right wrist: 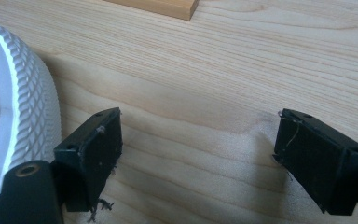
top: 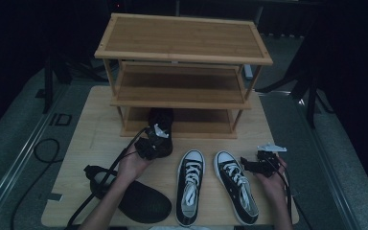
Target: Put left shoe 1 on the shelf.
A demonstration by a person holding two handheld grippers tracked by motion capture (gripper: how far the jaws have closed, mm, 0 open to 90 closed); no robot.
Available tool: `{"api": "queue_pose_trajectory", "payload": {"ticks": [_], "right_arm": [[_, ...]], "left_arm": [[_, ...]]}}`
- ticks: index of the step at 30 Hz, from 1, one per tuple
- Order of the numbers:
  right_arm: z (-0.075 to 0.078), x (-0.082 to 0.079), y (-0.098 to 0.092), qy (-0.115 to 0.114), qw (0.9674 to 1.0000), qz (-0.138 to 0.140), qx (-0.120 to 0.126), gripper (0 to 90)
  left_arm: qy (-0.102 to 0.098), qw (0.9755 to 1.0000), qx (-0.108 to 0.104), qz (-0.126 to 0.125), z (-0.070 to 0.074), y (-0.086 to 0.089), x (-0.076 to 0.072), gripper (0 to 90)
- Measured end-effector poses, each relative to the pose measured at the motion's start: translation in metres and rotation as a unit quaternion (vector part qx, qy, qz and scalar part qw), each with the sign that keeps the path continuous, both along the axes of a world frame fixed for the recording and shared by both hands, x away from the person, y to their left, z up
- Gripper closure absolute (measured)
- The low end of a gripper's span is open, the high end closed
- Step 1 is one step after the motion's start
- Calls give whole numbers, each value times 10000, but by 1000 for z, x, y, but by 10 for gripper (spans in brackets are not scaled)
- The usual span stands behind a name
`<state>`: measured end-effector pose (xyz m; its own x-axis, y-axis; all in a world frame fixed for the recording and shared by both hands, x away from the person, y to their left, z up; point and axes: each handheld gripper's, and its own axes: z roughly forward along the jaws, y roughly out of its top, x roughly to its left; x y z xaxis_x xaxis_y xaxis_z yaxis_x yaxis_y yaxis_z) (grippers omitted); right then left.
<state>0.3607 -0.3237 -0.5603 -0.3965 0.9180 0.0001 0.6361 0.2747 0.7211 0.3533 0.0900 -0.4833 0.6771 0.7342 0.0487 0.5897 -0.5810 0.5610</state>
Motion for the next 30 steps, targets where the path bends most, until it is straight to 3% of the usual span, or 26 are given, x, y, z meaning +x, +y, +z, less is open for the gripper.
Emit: {"api": "queue_pose_trajectory", "payload": {"ticks": [7,16,22,25,30], "right_arm": [[0,0,0,-3,10000,2,-1,148],[0,0,0,-2,10000,1,-1,148],[0,0,0,-3,10000,4,-3,148],[0,0,0,-3,10000,4,-2,148],[0,0,0,-1,10000,2,-3,148]], "left_arm": [[111,9996,255,-52,-5,-3,-2,891],[229,9991,329,-126,-10,-5,-1,894],[235,9994,222,-124,-9,-3,1,900],[184,9998,78,-43,-7,-2,4,900],[153,9998,41,107,-6,3,13,900]]}}
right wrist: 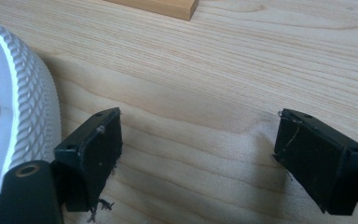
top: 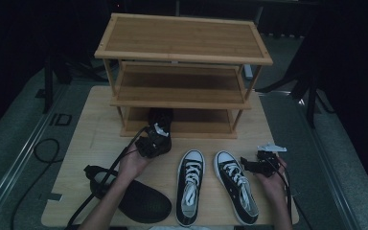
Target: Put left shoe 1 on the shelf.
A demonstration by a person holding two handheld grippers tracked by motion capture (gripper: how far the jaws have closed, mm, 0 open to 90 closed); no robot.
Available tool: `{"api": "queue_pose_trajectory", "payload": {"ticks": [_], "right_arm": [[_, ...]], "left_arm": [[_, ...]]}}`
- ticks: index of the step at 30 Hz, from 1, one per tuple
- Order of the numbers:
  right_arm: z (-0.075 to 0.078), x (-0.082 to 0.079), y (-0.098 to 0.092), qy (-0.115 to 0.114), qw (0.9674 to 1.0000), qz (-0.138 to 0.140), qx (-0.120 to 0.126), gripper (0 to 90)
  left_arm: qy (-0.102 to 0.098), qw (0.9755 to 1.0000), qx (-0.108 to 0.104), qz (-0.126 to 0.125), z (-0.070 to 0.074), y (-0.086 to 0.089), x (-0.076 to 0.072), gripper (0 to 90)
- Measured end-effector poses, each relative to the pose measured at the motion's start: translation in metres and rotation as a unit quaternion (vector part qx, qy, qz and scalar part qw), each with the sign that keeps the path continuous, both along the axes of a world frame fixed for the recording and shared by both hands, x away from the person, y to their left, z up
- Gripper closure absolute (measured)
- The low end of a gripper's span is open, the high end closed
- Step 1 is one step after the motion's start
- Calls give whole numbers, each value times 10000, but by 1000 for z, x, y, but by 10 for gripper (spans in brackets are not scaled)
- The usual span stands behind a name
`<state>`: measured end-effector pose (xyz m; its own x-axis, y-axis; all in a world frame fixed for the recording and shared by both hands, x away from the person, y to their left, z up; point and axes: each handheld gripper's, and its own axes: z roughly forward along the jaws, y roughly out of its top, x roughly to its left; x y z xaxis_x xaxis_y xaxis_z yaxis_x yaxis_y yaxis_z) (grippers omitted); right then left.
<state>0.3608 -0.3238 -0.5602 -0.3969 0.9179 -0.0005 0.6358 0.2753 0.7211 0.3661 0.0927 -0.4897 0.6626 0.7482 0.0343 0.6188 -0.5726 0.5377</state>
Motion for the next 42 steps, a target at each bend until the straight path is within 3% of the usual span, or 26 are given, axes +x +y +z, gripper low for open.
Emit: {"api": "queue_pose_trajectory", "payload": {"ticks": [12,25,30,42], "right_arm": [[0,0,0,-2,10000,2,1,148],[0,0,0,0,10000,0,0,148],[0,0,0,-2,10000,3,-1,148],[0,0,0,-1,10000,5,2,148]], "left_arm": [[-120,9997,107,160,-1,6,21,900],[-23,9990,449,70,-4,6,13,889],[36,9983,559,145,-10,8,14,895],[45,9986,411,329,-13,10,28,900]]}}
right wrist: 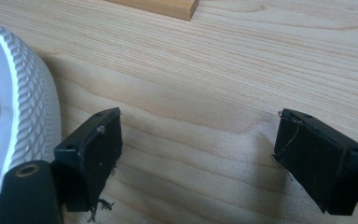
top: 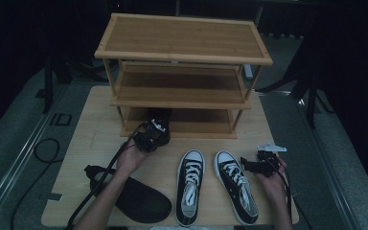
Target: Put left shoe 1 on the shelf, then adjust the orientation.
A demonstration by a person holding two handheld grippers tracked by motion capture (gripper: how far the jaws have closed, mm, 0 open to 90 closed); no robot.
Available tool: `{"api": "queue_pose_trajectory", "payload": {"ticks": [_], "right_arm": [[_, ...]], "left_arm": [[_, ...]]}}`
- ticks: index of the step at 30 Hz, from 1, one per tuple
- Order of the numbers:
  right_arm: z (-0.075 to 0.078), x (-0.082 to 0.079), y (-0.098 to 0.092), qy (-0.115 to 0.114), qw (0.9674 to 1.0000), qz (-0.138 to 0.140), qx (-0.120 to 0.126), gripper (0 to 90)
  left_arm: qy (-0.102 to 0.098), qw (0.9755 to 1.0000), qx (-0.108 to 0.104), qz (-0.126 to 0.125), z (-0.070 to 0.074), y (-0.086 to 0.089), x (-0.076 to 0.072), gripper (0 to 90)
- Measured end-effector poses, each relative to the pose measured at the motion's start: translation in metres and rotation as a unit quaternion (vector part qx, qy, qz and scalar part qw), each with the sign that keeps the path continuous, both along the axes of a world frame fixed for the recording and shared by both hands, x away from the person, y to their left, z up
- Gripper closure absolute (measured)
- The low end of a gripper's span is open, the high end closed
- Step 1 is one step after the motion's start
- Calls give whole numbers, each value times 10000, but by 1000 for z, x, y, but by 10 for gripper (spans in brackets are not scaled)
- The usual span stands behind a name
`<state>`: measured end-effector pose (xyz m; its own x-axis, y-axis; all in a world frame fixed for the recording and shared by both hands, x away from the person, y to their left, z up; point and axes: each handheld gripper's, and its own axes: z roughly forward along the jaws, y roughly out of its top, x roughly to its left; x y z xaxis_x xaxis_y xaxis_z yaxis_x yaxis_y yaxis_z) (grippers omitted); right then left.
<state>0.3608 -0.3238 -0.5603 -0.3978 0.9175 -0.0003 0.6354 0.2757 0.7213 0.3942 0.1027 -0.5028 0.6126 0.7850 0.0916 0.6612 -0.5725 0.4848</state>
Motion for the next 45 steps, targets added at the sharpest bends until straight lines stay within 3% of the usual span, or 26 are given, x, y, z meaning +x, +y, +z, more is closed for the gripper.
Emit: {"api": "queue_pose_trajectory", "payload": {"ticks": [9,15,25,31,35,42,45], "right_arm": [[0,0,0,-2,10000,3,-4,148],[0,0,0,-2,10000,2,-2,148],[0,0,0,-1,10000,5,-2,148],[0,0,0,-9,10000,11,-7,148],[0,0,0,-8,10000,14,-8,148],[0,0,0,-18,10000,23,-14,148],[0,0,0,-7,10000,13,-8,149]], "left_arm": [[-67,9998,46,180,-1,1,13,899],[-112,9998,45,166,1,2,11,849],[-357,9991,-241,-2,32,27,1,753],[-434,9985,-324,-87,42,39,-5,718],[-512,9972,-534,-78,52,48,-9,699],[-582,9964,-591,-173,62,57,-18,686],[-625,9944,-815,-258,67,63,-28,686]]}}
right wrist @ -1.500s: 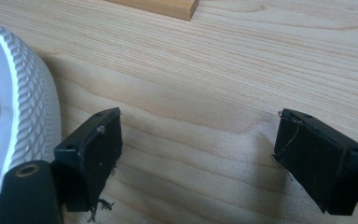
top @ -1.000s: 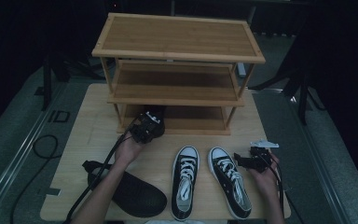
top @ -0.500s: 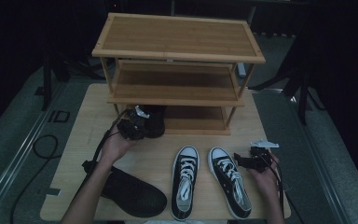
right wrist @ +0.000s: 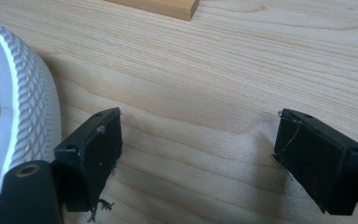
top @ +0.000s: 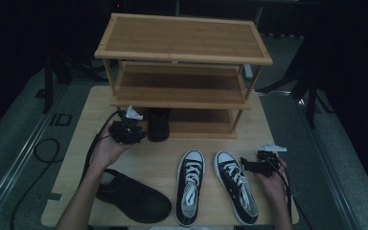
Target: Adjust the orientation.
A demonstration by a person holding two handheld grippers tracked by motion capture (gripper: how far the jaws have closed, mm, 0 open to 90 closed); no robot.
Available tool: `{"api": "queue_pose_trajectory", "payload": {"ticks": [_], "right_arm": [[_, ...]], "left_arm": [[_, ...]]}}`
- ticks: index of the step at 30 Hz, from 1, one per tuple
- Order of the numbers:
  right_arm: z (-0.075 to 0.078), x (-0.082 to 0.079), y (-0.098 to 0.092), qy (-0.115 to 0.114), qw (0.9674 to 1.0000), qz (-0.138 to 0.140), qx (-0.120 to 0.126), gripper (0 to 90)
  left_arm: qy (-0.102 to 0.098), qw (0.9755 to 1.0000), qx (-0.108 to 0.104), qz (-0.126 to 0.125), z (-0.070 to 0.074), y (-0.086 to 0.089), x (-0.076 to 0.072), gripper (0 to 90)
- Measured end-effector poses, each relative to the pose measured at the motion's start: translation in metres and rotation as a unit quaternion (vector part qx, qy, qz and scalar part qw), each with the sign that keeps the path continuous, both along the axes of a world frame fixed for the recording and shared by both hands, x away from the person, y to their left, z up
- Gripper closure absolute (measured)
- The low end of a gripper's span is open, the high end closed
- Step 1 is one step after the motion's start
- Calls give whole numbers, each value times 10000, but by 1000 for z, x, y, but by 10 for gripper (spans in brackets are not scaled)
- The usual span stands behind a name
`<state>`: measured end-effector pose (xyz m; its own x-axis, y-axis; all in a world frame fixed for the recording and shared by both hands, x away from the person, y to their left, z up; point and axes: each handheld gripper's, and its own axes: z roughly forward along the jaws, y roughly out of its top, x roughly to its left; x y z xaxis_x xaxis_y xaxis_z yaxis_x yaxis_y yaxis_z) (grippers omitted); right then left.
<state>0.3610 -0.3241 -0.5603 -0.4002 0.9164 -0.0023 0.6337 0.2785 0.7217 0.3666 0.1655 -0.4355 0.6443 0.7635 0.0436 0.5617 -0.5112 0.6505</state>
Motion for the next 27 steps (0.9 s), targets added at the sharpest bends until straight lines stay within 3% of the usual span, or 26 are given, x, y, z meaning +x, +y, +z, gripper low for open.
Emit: {"api": "queue_pose_trajectory", "payload": {"ticks": [6,10,15,18,27], "right_arm": [[0,0,0,6,10000,-12,14,148],[0,0,0,5,10000,-4,5,149],[0,0,0,5,10000,-4,4,149],[0,0,0,5,10000,-4,6,148],[0,0,0,9,10000,-7,1,149]], "left_arm": [[11,9998,-163,-76,1,12,-17,718],[113,9991,-326,-238,0,21,-37,737],[78,9981,-379,-477,2,24,-56,752],[69,9976,-291,-625,2,27,-71,771],[97,9968,-351,-716,-3,35,-96,882]]}}
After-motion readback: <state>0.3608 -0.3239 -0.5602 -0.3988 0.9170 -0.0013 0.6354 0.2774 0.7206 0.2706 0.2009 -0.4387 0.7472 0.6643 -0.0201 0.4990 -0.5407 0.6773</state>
